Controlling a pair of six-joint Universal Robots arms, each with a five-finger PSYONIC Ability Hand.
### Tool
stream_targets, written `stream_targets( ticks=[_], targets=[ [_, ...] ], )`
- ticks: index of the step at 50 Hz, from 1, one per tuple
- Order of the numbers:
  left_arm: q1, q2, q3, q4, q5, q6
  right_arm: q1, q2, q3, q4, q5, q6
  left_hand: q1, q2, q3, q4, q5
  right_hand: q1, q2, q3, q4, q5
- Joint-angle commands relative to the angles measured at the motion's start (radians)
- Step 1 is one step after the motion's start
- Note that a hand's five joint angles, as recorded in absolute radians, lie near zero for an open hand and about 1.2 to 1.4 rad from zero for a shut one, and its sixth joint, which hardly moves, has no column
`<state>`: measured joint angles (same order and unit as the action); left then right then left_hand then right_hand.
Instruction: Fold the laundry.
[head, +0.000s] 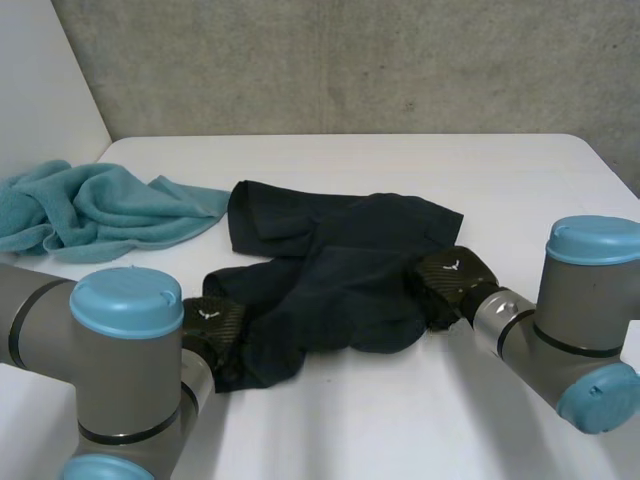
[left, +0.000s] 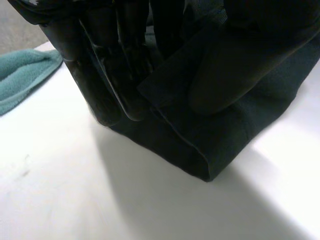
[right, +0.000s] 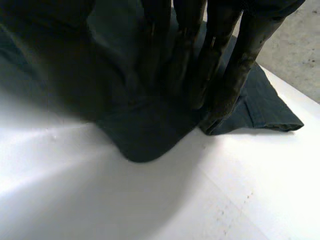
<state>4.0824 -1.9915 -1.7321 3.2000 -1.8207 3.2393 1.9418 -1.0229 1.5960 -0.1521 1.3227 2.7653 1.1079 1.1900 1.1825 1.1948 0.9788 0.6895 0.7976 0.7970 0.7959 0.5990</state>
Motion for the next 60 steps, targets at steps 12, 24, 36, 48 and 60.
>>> stream_targets(
  ticks=[12, 24, 36, 48, 60],
  targets=[
    [0.042, 0.235, 0.100, -0.034, 0.000, 0.079, -0.006, -0.152, -0.134, 0.135, 0.092, 0.047, 0.288, 0.206, 0.214, 0.201, 0.243, 0.707, 0.599, 0.599, 0.600, 0.623],
    [0.050, 0.451, 0.147, -0.031, 0.003, 0.246, -0.020, -0.479, -0.251, 0.345, 0.178, -0.228, 0.288, 0.206, 0.214, 0.201, 0.243, 0.707, 0.599, 0.599, 0.600, 0.623],
    [0.059, 0.501, 0.327, -0.031, 0.015, 0.286, -0.018, -0.502, -0.439, 0.433, 0.178, -0.233, 0.288, 0.206, 0.214, 0.201, 0.243, 0.707, 0.599, 0.599, 0.600, 0.623],
    [0.064, 0.105, 0.451, -0.026, 0.017, 0.335, -0.015, -0.208, -0.508, 0.430, 0.201, -0.239, 0.288, 0.206, 0.214, 0.201, 0.243, 0.707, 0.599, 0.599, 0.600, 0.623],
    [0.102, -0.150, 1.014, 0.147, 0.012, 0.395, -0.004, 0.032, -0.918, 0.113, 0.285, -0.225, 0.288, 0.206, 0.214, 0.201, 0.243, 0.707, 0.599, 0.599, 0.600, 0.623]
  ],
)
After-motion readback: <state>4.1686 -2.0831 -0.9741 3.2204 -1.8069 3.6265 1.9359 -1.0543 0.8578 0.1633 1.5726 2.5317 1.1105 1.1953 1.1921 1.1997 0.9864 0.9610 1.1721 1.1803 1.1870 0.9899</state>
